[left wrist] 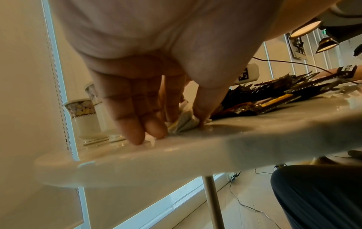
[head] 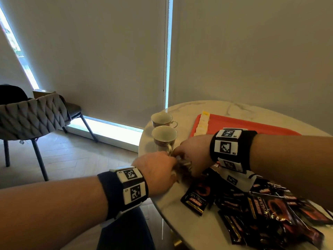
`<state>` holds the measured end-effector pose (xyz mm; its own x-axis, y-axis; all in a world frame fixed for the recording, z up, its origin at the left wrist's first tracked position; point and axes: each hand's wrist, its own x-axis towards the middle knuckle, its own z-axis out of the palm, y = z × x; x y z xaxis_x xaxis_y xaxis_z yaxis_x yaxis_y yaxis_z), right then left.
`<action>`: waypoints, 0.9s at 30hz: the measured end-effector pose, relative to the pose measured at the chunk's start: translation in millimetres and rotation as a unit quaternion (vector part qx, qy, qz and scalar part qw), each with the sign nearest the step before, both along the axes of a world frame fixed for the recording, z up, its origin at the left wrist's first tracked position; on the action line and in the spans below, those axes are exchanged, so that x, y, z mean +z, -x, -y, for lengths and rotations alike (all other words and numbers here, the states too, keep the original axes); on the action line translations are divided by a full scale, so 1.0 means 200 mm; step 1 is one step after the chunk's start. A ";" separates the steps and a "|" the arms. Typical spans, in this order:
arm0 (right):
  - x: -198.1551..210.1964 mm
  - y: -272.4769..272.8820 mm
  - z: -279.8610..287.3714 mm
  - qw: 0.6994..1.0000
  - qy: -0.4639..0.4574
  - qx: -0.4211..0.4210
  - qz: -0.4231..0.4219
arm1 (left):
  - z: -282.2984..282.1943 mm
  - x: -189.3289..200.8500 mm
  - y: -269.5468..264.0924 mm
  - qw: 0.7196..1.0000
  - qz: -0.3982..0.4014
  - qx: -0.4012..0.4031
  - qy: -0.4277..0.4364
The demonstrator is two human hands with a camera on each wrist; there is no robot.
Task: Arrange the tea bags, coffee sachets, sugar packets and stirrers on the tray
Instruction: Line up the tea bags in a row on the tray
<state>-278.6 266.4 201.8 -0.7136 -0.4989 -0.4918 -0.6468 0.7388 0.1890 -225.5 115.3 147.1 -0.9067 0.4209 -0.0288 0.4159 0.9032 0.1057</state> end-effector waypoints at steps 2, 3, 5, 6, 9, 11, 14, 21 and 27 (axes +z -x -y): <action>0.00 0.00 0.00 1.000 -0.013 0.013 0.017 | 0.01 0.00 0.00 1.000 0.007 -0.002 -0.011; -0.01 -0.01 -0.01 0.999 -0.023 0.022 0.016 | 0.01 0.00 -0.01 1.000 0.012 0.002 -0.018; -0.04 -0.02 -0.01 0.999 -0.036 0.032 0.002 | 0.02 0.01 -0.02 0.999 0.027 0.013 -0.034; -0.05 -0.03 -0.01 0.999 -0.035 0.032 -0.002 | 0.02 0.01 -0.02 0.998 0.039 0.020 -0.042; -0.06 -0.03 -0.01 0.999 -0.011 0.031 -0.004 | 0.03 0.03 -0.02 0.993 0.082 0.042 -0.074; -0.05 -0.02 -0.01 0.999 0.013 0.034 0.006 | 0.04 0.04 -0.02 0.990 0.097 0.056 -0.090; -0.03 -0.01 -0.02 0.998 0.056 0.019 0.018 | 0.04 0.04 -0.01 0.985 0.102 0.064 -0.125; 0.00 0.02 -0.11 0.980 0.191 -0.046 0.014 | 0.04 0.03 0.00 0.965 0.173 0.117 -0.158; 0.12 0.06 -0.25 0.915 0.380 -0.131 0.030 | 0.08 0.06 0.01 0.940 0.198 0.133 -0.245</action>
